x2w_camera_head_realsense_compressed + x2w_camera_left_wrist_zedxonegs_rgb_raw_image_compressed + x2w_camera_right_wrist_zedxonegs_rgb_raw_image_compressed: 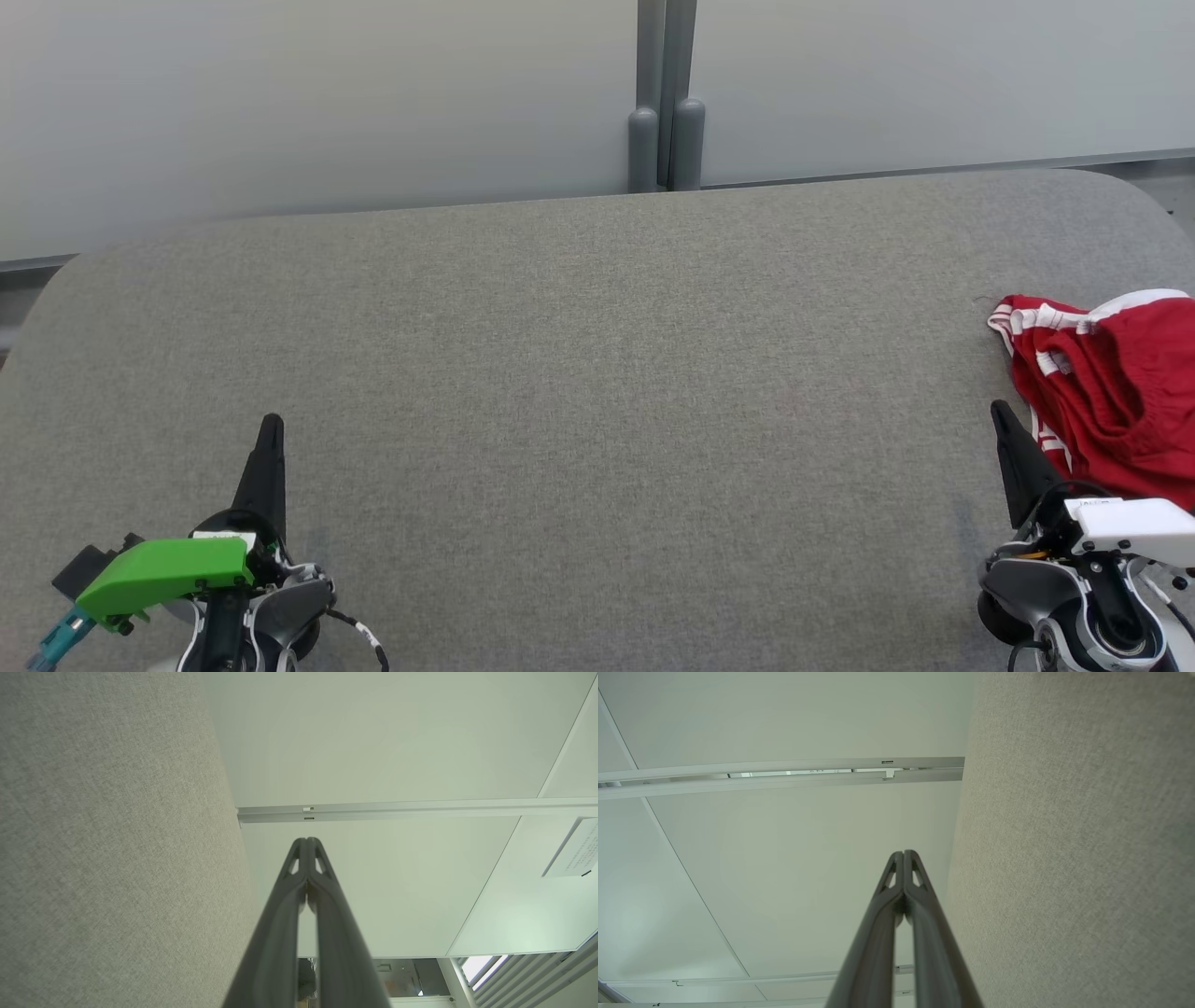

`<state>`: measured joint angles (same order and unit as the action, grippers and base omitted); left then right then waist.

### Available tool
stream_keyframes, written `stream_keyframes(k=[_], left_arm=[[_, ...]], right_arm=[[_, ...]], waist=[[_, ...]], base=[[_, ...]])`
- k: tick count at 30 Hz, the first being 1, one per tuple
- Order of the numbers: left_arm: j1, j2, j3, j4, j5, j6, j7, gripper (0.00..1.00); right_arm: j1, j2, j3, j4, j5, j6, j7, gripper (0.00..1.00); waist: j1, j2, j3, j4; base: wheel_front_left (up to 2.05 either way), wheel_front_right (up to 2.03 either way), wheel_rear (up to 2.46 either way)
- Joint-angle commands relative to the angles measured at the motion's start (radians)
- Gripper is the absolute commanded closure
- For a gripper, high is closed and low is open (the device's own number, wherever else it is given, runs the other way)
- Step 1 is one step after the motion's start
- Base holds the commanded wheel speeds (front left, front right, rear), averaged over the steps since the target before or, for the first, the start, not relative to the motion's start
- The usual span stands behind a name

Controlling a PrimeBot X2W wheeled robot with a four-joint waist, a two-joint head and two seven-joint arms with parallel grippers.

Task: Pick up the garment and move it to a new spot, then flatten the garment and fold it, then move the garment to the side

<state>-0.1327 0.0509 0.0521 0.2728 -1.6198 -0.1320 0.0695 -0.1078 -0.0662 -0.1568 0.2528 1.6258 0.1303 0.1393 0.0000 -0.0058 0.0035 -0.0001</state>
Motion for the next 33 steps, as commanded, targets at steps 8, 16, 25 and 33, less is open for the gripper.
stream_keyframes(k=[8,16,25,33], left_arm=[[-0.012,-0.001,0.003,0.003,0.001,-0.003,0.003,1.0],[-0.012,-0.001,0.004,0.003,0.002,-0.003,0.004,1.0],[-0.012,-0.001,0.004,0.002,0.002,-0.003,0.004,1.0],[-0.012,-0.001,0.004,0.002,0.002,-0.003,0.005,1.0]], right_arm=[[-0.01,0.002,-0.005,0.002,-0.008,0.001,0.006,1.0],[-0.01,0.003,-0.007,0.002,-0.011,0.001,0.006,1.0],[-0.011,0.004,-0.009,0.002,-0.012,0.001,0.008,1.0],[-0.011,0.005,-0.01,0.002,-0.012,0.001,0.009,1.0]], waist=[[0.0,0.0058,0.0,0.0],[0.0,0.0058,0.0,0.0],[0.0,0.0058,0.0,0.0],[0.0,0.0058,0.0,0.0]], base=[[0.0,0.0,0.0],[0.0,0.0,0.0],[0.0,0.0,0.0],[0.0,0.0,0.0]])
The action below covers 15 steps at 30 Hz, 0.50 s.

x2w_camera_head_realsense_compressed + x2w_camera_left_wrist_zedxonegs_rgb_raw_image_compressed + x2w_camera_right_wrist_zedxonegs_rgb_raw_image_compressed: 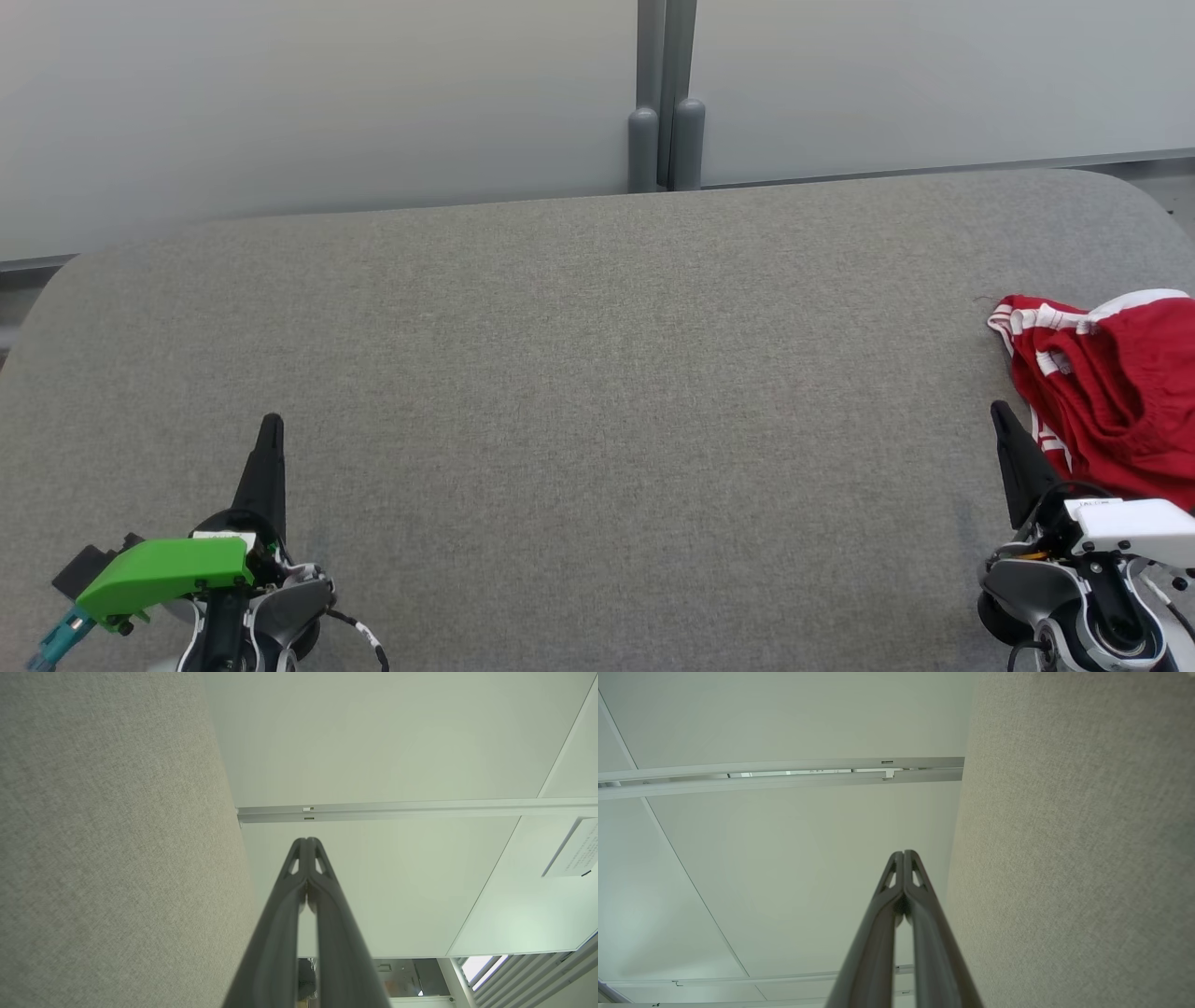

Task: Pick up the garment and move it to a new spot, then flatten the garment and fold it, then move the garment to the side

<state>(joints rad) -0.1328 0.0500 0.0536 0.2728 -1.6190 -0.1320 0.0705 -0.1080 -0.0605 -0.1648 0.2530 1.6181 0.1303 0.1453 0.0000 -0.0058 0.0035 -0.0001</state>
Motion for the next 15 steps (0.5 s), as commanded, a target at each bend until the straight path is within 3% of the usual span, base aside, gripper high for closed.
stream_keyframes(k=[1,15], left_arm=[[-0.012,0.0,0.003,0.002,0.001,-0.003,0.004,1.0],[-0.012,-0.001,0.003,0.002,0.002,-0.003,0.004,1.0]], right_arm=[[-0.011,0.0,-0.002,0.002,-0.004,0.001,0.004,1.0],[-0.011,0.001,-0.005,0.002,-0.007,0.001,0.005,1.0]], waist=[[0.0,0.0058,0.0,0.0],[0.0,0.0058,0.0,0.0]], base=[[0.0,0.0,0.0],[0.0,0.0,0.0]])
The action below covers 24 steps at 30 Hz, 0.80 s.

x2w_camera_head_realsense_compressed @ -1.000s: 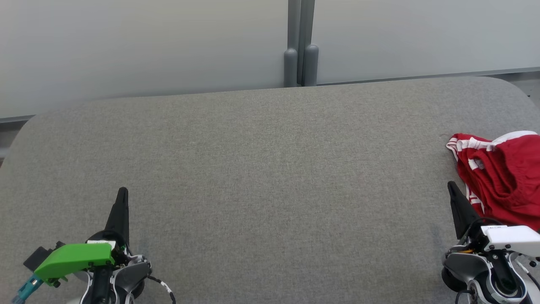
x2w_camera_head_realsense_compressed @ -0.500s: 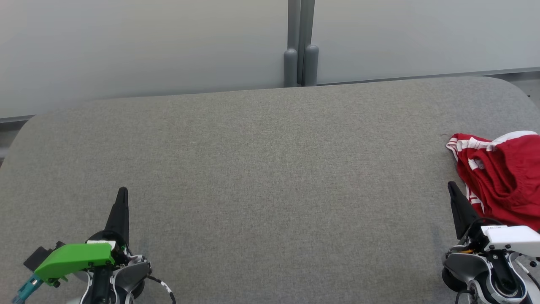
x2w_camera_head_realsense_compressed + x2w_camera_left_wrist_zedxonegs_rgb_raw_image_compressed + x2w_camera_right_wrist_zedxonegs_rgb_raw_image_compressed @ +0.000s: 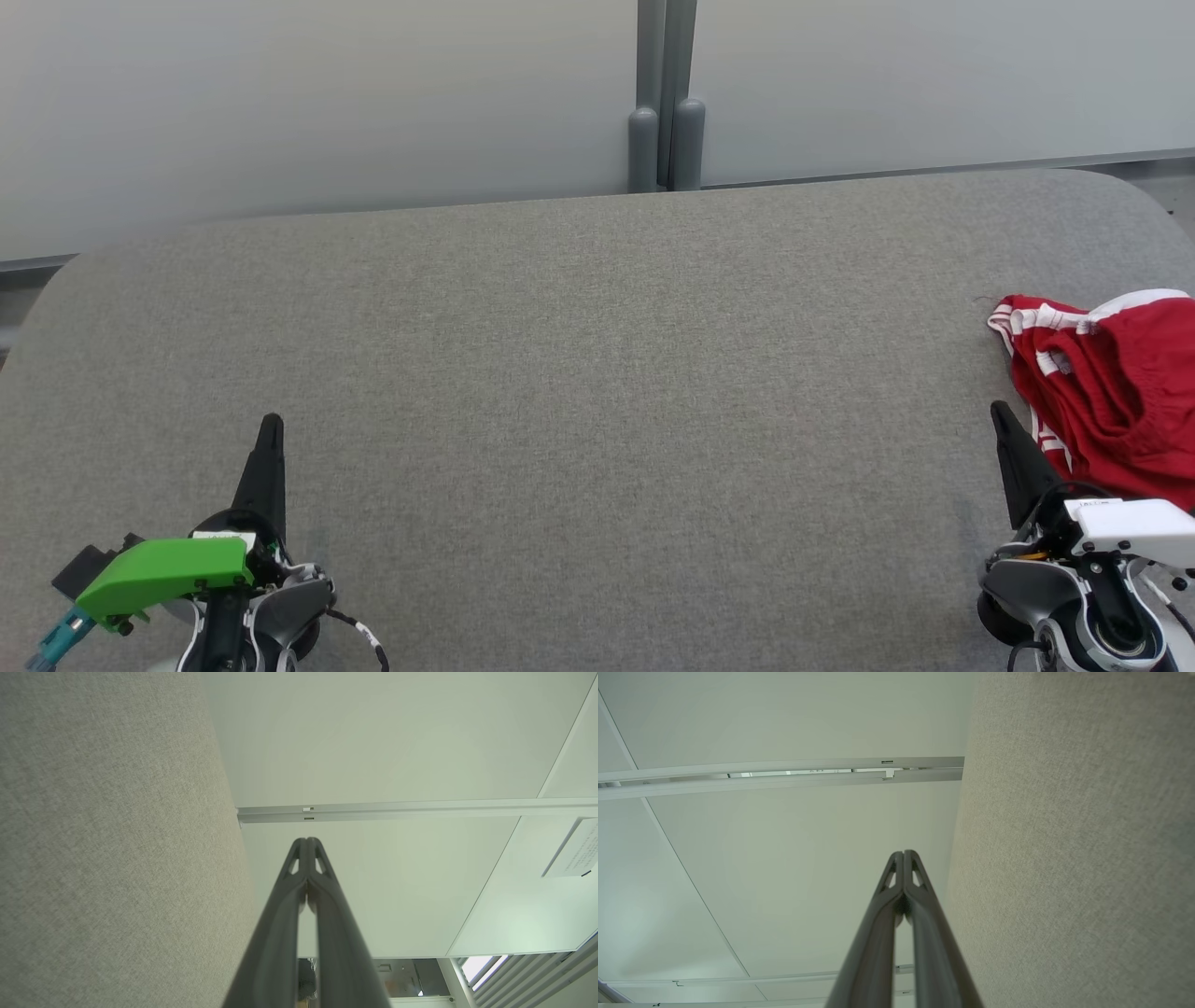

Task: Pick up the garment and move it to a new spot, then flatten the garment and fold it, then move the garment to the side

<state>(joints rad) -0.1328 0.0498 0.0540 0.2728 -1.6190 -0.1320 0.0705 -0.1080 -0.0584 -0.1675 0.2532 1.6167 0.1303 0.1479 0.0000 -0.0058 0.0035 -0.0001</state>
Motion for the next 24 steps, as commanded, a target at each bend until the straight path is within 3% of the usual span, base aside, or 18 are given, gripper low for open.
stream_keyframes(k=[1,24], left_arm=[[-0.012,0.0,0.003,0.002,0.002,-0.003,0.004,1.0],[-0.012,-0.001,0.003,0.002,0.002,-0.003,0.005,1.0]], right_arm=[[-0.011,-0.001,-0.002,0.002,-0.005,0.001,0.002,1.0],[-0.012,0.001,-0.005,0.002,-0.009,0.001,0.006,1.0]], waist=[[0.0,0.0058,0.0,0.0],[0.0,0.0058,0.0,0.0]], base=[[0.0,0.0,0.0],[0.0,0.0,0.0]])
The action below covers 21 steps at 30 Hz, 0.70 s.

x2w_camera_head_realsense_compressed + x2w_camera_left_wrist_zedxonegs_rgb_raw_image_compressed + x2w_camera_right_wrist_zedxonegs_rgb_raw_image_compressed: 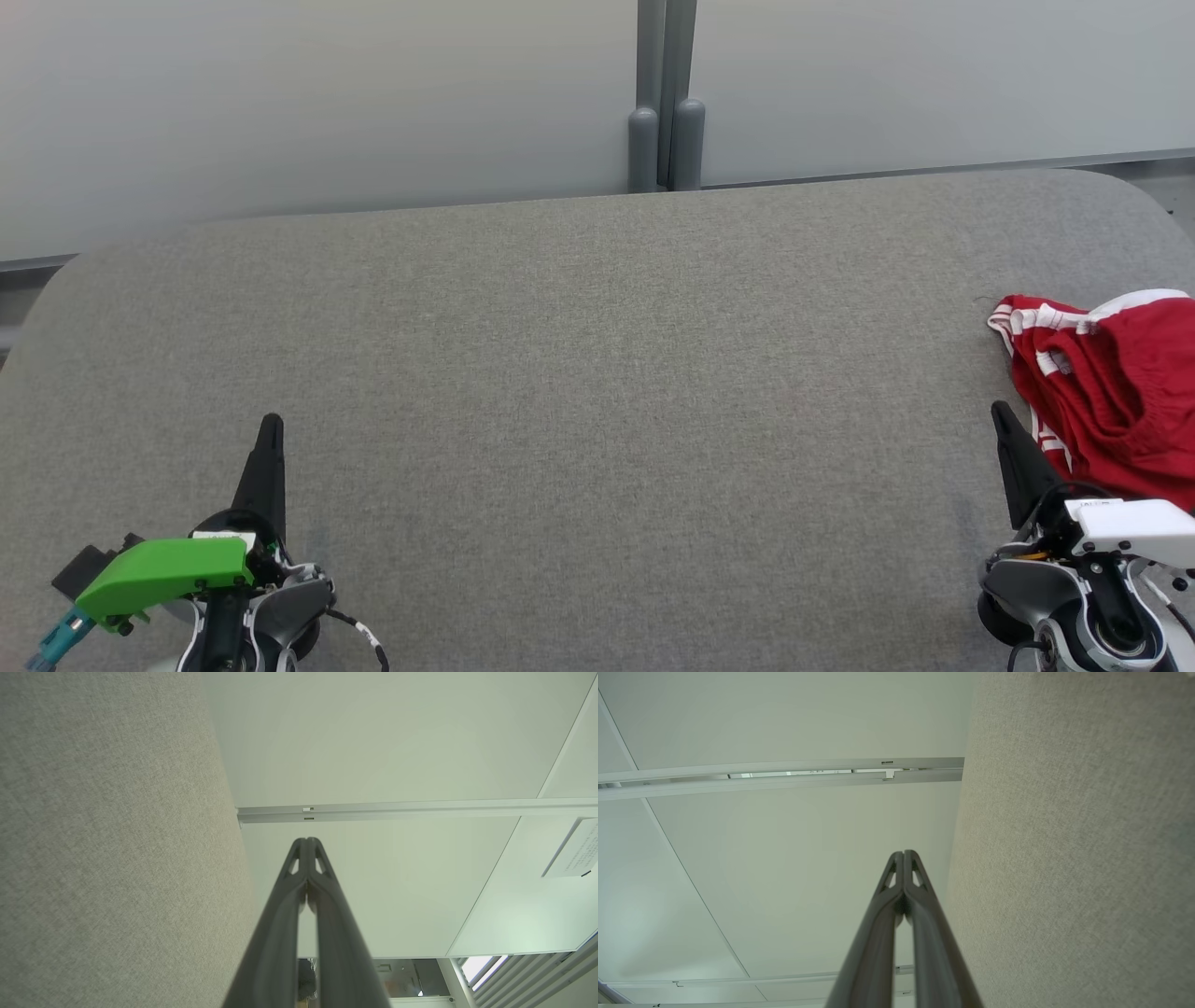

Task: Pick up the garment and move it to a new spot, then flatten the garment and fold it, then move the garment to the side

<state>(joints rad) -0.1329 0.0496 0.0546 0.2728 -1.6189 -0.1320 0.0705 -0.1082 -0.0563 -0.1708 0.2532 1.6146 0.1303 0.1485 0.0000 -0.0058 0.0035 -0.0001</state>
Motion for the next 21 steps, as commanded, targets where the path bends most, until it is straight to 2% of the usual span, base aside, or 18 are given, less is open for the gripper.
stream_keyframes(k=[1,21], left_arm=[[-0.012,-0.001,0.002,0.002,0.002,-0.003,0.005,1.0],[-0.012,-0.001,0.003,0.002,0.003,-0.003,0.005,1.0]], right_arm=[[-0.012,-0.001,-0.002,0.002,-0.006,0.001,0.006,1.0],[-0.012,0.0,-0.004,0.002,-0.009,0.001,0.008,1.0]], waist=[[0.0,0.0058,0.0,0.0],[0.0,0.0058,0.0,0.0]], base=[[0.0,0.0,0.0],[0.0,0.0,0.0]])
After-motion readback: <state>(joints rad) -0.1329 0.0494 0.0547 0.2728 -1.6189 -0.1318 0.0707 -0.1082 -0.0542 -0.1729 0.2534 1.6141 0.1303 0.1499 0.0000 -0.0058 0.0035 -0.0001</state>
